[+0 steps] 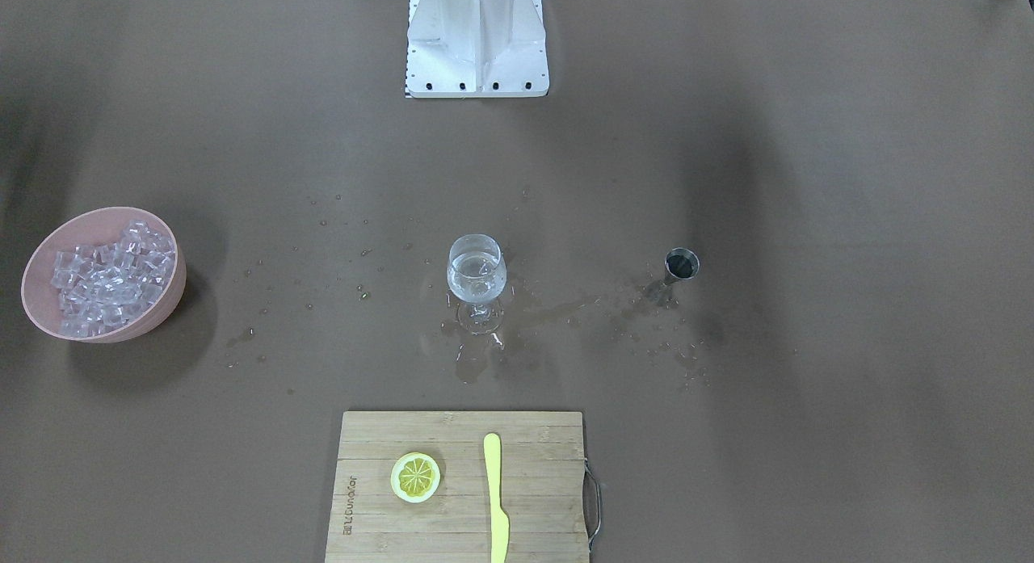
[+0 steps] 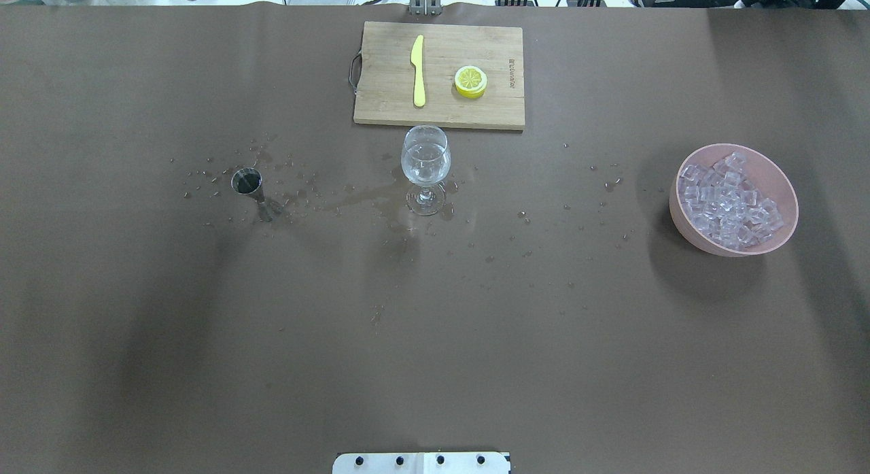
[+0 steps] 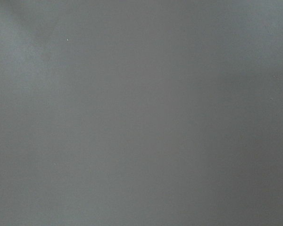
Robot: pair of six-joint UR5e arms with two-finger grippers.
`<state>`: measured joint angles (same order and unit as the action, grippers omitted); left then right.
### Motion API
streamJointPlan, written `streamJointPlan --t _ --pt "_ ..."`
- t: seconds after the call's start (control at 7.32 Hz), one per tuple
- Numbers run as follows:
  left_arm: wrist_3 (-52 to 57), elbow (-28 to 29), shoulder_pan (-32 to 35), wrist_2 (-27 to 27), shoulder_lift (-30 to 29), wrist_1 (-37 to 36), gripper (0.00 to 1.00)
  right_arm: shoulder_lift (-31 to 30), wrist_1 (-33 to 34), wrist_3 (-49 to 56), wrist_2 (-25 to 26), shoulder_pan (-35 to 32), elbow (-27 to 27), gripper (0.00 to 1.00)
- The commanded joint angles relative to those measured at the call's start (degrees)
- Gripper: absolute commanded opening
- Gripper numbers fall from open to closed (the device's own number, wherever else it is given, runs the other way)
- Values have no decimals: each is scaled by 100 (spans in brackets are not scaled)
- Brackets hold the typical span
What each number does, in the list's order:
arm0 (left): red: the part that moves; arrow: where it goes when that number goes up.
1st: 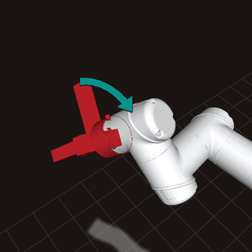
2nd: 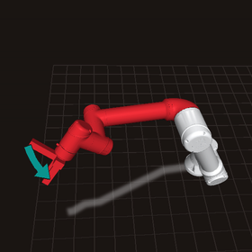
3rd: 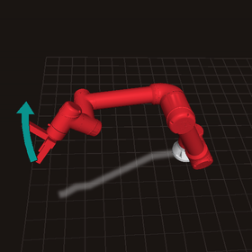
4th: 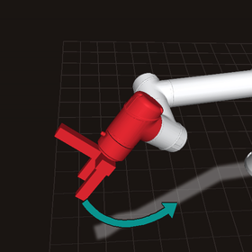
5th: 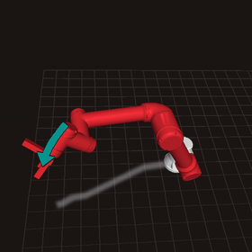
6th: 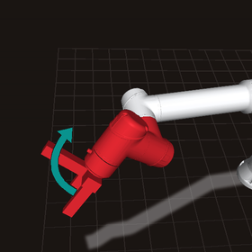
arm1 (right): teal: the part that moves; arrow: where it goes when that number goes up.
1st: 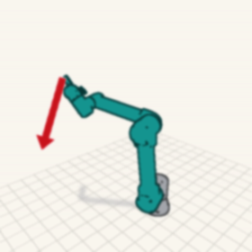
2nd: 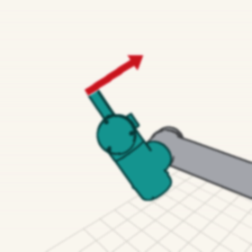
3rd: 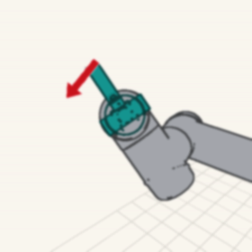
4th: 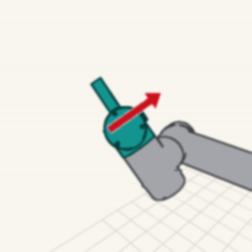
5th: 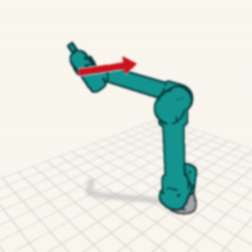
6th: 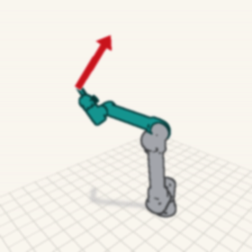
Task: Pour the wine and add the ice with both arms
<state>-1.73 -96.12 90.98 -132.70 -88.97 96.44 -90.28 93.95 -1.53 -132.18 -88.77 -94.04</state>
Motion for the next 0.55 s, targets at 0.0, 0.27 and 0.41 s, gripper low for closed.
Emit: streamJointPlan --t 0.0,0.27,0.41 --pt "15 14 -10 -10 20 -2 98 10 0 -5 0 0 0 100" --pt "-21 5 -54 -1 -24 24 98 10 0 -5 0 0 -9 100" --pt "-3 23 -63 7 -41 102 98 19 0 -5 0 0 -9 100"
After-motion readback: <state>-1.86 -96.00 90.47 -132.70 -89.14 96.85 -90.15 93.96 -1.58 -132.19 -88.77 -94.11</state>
